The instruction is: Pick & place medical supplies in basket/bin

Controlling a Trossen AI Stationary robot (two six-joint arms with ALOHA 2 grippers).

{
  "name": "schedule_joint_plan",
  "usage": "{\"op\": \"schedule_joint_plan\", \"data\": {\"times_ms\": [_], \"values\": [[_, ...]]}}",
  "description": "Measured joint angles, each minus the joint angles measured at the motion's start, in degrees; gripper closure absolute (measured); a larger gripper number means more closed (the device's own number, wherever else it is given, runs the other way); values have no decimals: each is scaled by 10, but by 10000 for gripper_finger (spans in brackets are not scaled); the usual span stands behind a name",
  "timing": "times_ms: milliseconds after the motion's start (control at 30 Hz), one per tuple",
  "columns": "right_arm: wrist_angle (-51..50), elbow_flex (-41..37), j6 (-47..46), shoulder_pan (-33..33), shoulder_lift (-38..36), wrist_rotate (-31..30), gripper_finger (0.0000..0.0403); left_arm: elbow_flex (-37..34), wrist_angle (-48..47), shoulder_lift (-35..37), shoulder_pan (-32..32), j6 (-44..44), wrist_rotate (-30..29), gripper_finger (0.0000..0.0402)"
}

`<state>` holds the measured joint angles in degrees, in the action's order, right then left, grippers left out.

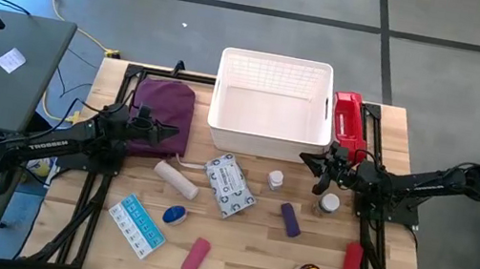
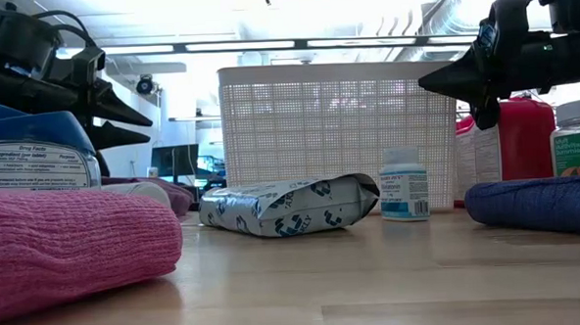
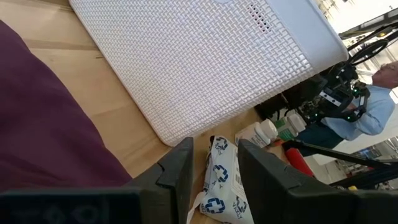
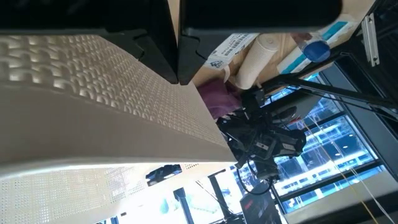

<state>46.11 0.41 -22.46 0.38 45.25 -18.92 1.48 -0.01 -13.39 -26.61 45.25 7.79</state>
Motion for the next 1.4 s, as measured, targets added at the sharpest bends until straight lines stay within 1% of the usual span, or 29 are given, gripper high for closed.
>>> {"op": "schedule_joint_plan", "data": {"times_ms": [133, 333, 400, 567, 700, 800, 867, 900, 967, 1033, 1100, 1167, 1267, 1400], "values": [[0, 0, 0, 0, 0, 0, 402, 0, 0, 0, 0, 0, -12, 240], [0, 0, 0, 0, 0, 0, 402, 0, 0, 0, 0, 10, -13, 240], [0, 0, 0, 0, 0, 0, 402, 0, 1, 0, 0, 51, -13, 240], [0, 0, 0, 0, 0, 0, 402, -1, 9, 0, 0, 199, -14, 240], [0, 0, 0, 0, 0, 0, 402, -1, 17, 0, 0, 263, -38, 240], [0, 0, 0, 0, 0, 0, 402, -1, 67, 0, 0, 301, -45, 240], [0, 0, 0, 0, 0, 0, 402, -1, 127, 0, 0, 319, -68, 240], [0, 0, 0, 0, 0, 0, 402, -1, 161, 0, 0, 325, -89, 240], [0, 0, 0, 0, 0, 0, 402, -1, 242, 0, 0, 324, -143, 240], [0, 0, 0, 0, 0, 0, 402, 5, 315, 0, 0, 300, -191, 240], [0, 0, 0, 0, 0, 0, 402, 31, 337, -3, 0, 264, -212, 240], [0, 0, 0, 0, 0, 0, 402, 70, 328, -10, 0, 233, -212, 240], [0, 0, 0, 0, 0, 0, 402, 138, 314, -46, 0, 191, -198, 240], [2, 0, 0, 0, 0, 0, 402, 238, 308, -126, 0, 129, -136, 240]]}}
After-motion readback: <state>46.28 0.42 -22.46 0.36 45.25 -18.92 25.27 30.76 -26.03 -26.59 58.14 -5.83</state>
